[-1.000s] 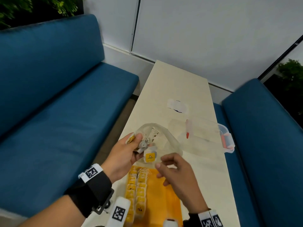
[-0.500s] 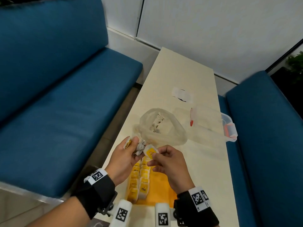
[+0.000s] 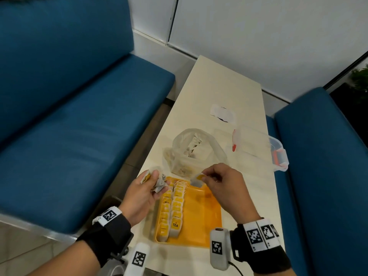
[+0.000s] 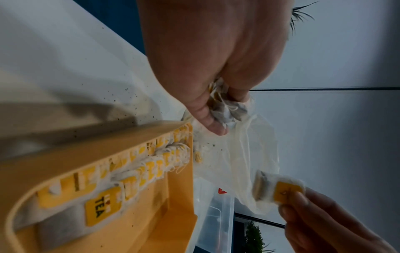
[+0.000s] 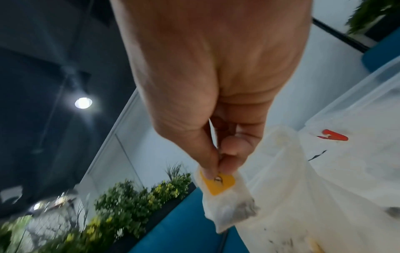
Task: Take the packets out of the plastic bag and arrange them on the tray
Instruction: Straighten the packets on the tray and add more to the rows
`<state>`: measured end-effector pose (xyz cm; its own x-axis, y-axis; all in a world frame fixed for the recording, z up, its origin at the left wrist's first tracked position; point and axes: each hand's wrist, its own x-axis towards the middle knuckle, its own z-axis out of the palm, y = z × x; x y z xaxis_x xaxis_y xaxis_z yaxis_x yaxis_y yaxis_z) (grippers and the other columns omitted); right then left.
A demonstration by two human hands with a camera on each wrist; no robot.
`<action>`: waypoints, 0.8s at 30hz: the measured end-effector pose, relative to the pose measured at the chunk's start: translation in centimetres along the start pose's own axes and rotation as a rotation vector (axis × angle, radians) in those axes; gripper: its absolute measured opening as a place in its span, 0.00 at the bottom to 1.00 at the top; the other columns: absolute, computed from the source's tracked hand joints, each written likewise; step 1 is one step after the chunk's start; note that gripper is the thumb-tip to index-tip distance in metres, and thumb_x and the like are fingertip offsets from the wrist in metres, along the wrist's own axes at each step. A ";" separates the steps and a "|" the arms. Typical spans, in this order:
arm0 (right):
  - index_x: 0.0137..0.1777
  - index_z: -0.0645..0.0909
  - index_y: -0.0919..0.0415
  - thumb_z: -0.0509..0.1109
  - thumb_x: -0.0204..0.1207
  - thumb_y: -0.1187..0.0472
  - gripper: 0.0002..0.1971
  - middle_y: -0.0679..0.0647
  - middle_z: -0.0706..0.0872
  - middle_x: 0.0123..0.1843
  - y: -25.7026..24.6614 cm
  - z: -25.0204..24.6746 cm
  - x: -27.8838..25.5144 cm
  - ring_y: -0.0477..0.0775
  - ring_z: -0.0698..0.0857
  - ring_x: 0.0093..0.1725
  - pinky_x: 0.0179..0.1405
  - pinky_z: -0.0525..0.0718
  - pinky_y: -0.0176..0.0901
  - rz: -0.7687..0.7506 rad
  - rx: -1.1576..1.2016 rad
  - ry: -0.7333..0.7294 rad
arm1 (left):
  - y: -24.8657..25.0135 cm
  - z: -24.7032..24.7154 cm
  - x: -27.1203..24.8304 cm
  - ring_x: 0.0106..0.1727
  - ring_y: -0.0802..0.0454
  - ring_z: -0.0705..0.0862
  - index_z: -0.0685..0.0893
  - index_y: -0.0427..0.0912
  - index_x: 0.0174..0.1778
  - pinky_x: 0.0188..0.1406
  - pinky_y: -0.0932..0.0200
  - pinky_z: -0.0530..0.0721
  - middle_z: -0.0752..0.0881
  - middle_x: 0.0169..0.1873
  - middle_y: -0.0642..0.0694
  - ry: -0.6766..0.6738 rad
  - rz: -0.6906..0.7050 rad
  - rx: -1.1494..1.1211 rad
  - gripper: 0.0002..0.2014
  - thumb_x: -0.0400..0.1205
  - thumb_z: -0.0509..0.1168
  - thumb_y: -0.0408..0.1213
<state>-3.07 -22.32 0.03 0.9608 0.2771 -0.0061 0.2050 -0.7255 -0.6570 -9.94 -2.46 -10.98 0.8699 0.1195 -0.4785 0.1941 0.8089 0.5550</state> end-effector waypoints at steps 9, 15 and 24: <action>0.41 0.82 0.54 0.70 0.81 0.64 0.07 0.49 0.89 0.42 4.6 4.1 -2.4 0.47 0.90 0.33 0.28 0.83 0.39 0.235 0.009 -0.241 | -0.1 -0.9 0.1 0.60 0.37 0.91 0.84 0.34 0.64 0.55 0.50 0.93 0.88 0.60 0.29 0.008 0.023 0.144 0.15 0.88 0.64 0.40; 0.47 0.80 0.59 0.66 0.82 0.69 0.06 0.58 0.90 0.39 5.6 4.8 -3.8 0.55 0.92 0.35 0.33 0.90 0.50 0.322 0.195 -0.246 | -0.9 -1.1 0.1 0.59 0.39 0.92 0.83 0.33 0.64 0.52 0.53 0.93 0.90 0.58 0.31 -0.027 0.005 0.186 0.17 0.86 0.66 0.42; 0.37 0.82 0.53 0.76 0.70 0.64 0.07 0.53 0.89 0.33 6.5 6.5 -5.3 0.44 0.80 0.26 0.26 0.76 0.38 0.339 0.064 -0.381 | -2.1 -1.6 -0.2 0.60 0.37 0.91 0.85 0.34 0.62 0.58 0.49 0.91 0.92 0.57 0.35 -0.071 -0.013 0.262 0.16 0.87 0.64 0.43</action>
<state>-8.03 -24.47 -9.11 0.8325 0.2516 -0.4936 -0.1298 -0.7775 -0.6153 -11.21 -3.31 -13.13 0.8945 0.0614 -0.4429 0.3084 0.6325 0.7105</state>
